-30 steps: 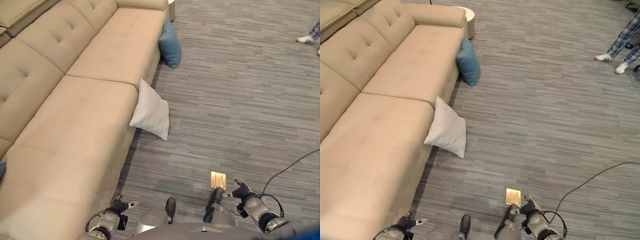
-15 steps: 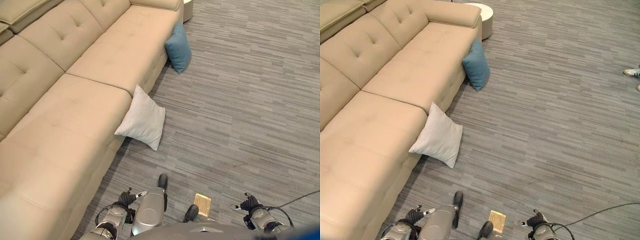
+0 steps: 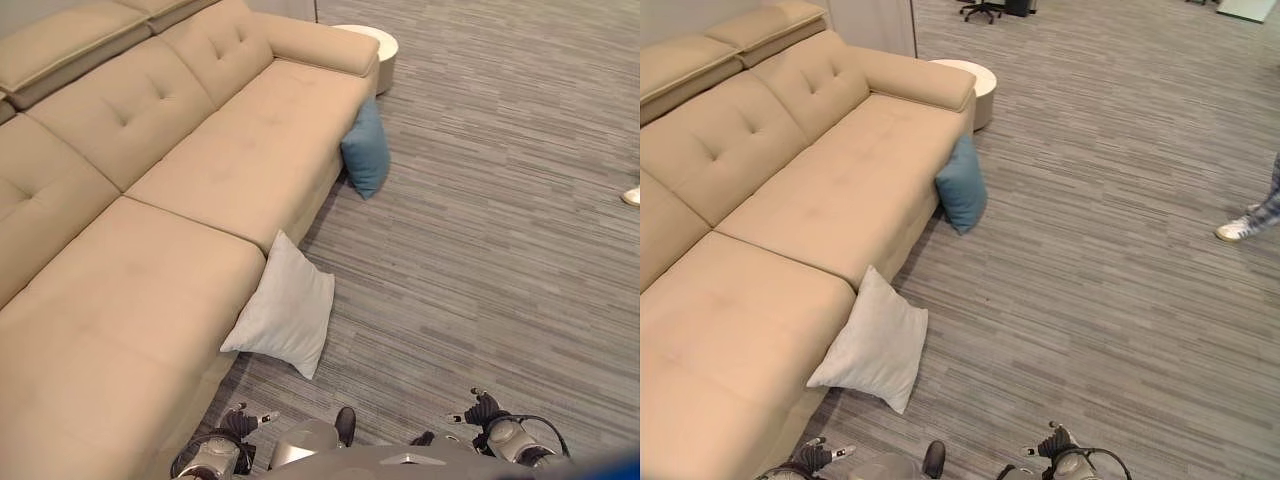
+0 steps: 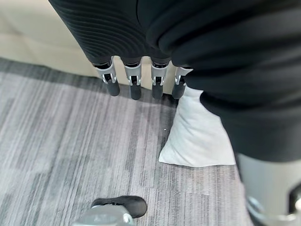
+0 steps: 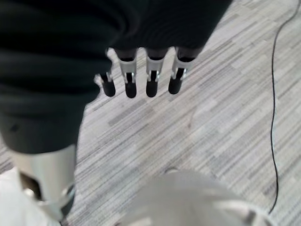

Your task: Pick up all the scattered cushions and arrange them neatly on the sofa.

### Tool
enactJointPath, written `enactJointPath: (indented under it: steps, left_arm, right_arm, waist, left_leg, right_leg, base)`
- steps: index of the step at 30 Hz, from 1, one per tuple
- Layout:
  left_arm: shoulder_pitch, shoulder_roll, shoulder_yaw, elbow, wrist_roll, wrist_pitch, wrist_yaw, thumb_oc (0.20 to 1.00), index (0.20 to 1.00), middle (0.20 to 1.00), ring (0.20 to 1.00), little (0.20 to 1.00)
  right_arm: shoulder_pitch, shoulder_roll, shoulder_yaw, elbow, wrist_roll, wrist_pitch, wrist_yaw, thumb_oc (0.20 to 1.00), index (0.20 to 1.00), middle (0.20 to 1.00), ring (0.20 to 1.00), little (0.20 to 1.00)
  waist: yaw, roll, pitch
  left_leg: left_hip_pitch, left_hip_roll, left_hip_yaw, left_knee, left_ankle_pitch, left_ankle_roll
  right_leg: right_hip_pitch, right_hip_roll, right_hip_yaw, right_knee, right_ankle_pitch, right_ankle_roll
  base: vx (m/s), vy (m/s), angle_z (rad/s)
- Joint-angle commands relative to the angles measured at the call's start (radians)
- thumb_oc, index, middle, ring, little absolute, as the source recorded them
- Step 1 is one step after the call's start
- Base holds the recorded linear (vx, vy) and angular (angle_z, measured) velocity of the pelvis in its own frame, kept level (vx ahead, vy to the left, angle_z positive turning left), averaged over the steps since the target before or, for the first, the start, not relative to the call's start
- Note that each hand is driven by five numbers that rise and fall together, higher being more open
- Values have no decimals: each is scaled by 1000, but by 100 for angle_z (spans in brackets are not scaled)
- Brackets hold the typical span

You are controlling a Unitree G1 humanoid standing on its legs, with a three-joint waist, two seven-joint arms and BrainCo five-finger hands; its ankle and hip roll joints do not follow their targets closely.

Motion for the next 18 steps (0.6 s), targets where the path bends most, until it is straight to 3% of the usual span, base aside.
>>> enactJointPath:
  steps: [1,3,4,8,12,14,15,18]
  left_arm:
    - [-36,-14,-10,8,13,-25,12,1000,1000,1000,1000,1000]
    - [-42,-17,-19,20,30,-24,9,1000,1000,1000,1000,1000]
    - [-45,-30,-23,21,26,-23,2,1000,1000,1000,1000,1000]
    - [-45,-36,-26,19,18,-22,-9,1000,1000,1000,1000,1000]
    - [-49,-37,-34,9,14,-20,-15,1000,1000,1000,1000,1000]
    - [-61,-39,-39,-4,6,-21,-17,1000,1000,1000,1000,1000]
    - [-64,-38,-42,-16,-2,-22,-16,1000,1000,1000,1000,1000]
    - [-61,-35,-42,-18,1,-21,-14,1000,1000,1000,1000,1000]
  right_arm:
    - [3,-38,2,-16,10,0,-7,1000,1000,1000,1000,1000]
    - [8,-37,-1,-16,14,0,-4,1000,1000,1000,1000,1000]
    - [7,-34,-7,-12,28,-5,-4,1000,1000,1000,1000,1000]
    - [4,-33,-12,-18,49,-17,-3,1000,1000,1000,1000,1000]
    - [-1,-40,-4,-21,58,-28,-4,1000,1000,1000,1000,1000]
    - [-8,-50,-3,-23,65,-29,-14,1000,1000,1000,1000,1000]
    - [-3,-52,-3,-22,66,-31,-24,1000,1000,1000,1000,1000]
    - [6,-54,-9,-23,71,-31,-29,1000,1000,1000,1000,1000]
  waist:
    - [-34,-10,25]
    - [-48,-21,24]
    - [-58,-27,12]
    - [-65,-24,0]
    - [-61,-31,8]
    - [-54,-42,34]
    - [-49,-51,44]
    - [-47,-55,36]
  left_leg:
    - [-19,39,-57,53,-74,-74]
    - [0,33,-97,49,-90,-85]
    - [4,43,-151,60,-100,-105]
    - [-5,72,-171,80,-108,-129]
    - [-72,93,-145,198,-111,-161]
    - [-166,93,-79,336,-84,-170]
    - [-215,132,74,392,-94,-155]
    - [-231,142,167,339,-91,-137]
  right_leg:
    - [-13,67,226,-145,193,23]
    - [4,71,217,-170,201,27]
    - [32,89,196,-169,185,15]
    - [68,102,140,-172,153,-1]
    - [124,120,86,-184,98,-45]
    - [155,117,54,-198,85,-60]
    - [201,126,2,-230,69,-68]
    - [223,127,-46,-249,63,-62]
  base:
    - [325,-158,86]
    - [319,-222,161]
    - [303,-247,161]
    - [226,-204,132]
    - [120,-163,69]
    - [20,-150,74]
    - [46,-168,78]
    - [67,-65,124]
